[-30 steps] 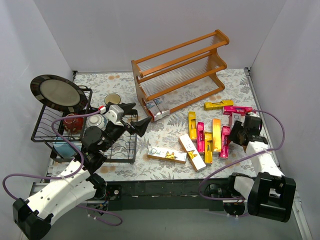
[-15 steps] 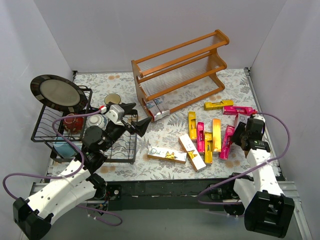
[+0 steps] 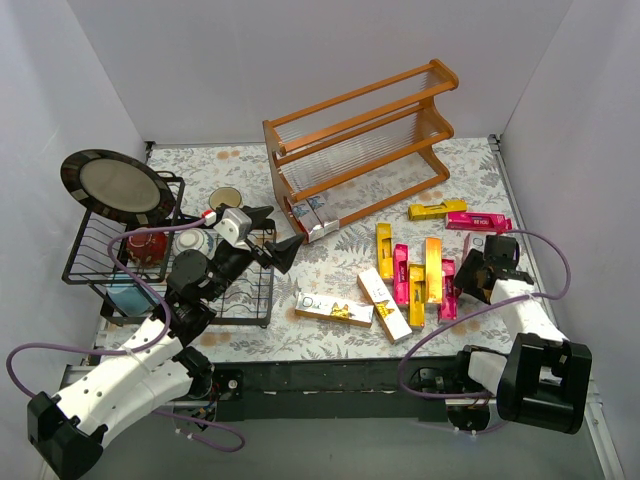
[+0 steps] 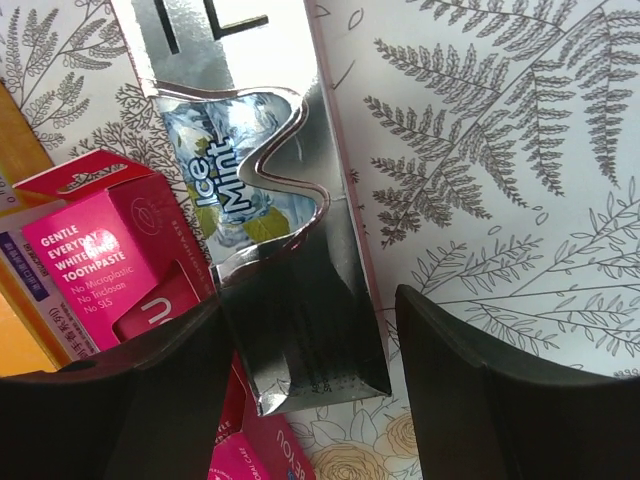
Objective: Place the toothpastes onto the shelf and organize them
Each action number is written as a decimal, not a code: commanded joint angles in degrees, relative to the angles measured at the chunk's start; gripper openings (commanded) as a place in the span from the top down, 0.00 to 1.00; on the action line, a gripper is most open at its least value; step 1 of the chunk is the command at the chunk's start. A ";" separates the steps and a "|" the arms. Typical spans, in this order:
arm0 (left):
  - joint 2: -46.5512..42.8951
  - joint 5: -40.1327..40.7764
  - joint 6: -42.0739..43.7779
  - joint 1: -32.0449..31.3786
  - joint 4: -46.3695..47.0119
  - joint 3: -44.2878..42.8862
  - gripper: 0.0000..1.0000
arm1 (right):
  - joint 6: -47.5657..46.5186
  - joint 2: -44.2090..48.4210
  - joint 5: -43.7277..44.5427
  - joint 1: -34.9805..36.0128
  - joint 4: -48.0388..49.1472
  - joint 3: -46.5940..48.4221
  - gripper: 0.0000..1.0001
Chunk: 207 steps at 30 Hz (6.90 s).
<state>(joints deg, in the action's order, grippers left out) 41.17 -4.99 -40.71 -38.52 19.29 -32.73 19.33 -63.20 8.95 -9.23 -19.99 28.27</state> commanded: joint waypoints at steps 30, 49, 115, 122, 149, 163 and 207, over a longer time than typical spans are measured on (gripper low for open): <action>0.05 -0.19 1.16 -0.32 -0.39 -1.81 0.02 | 0.35 14.69 -2.88 14.50 3.09 11.63 0.55; -0.83 -0.01 1.25 -0.15 -0.66 -2.25 0.02 | -3.95 -13.34 -6.31 32.52 35.35 16.46 0.56; -0.12 -1.69 0.45 0.20 -0.57 -2.25 0.02 | -1.59 -42.53 -9.21 38.95 48.12 35.71 0.34; 0.05 -1.77 0.45 0.20 -0.48 -2.16 0.02 | 1.14 -46.31 -9.39 37.36 50.48 37.38 0.36; 0.23 -2.21 0.54 0.29 -0.57 -2.16 0.02 | -5.00 -49.56 -23.10 37.27 50.93 36.06 0.53; 0.40 -2.30 0.54 0.38 -0.57 -2.16 0.02 | -6.94 -46.41 -22.75 36.92 47.77 35.89 0.40; 0.23 3.24 -0.78 0.55 -2.24 -3.22 0.02 | -21.07 3.18 -20.38 56.95 17.97 1.08 0.11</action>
<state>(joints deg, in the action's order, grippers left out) 41.89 -2.39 -41.80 -38.35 17.56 -34.04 2.33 -57.19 -10.70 44.27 -1.61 29.02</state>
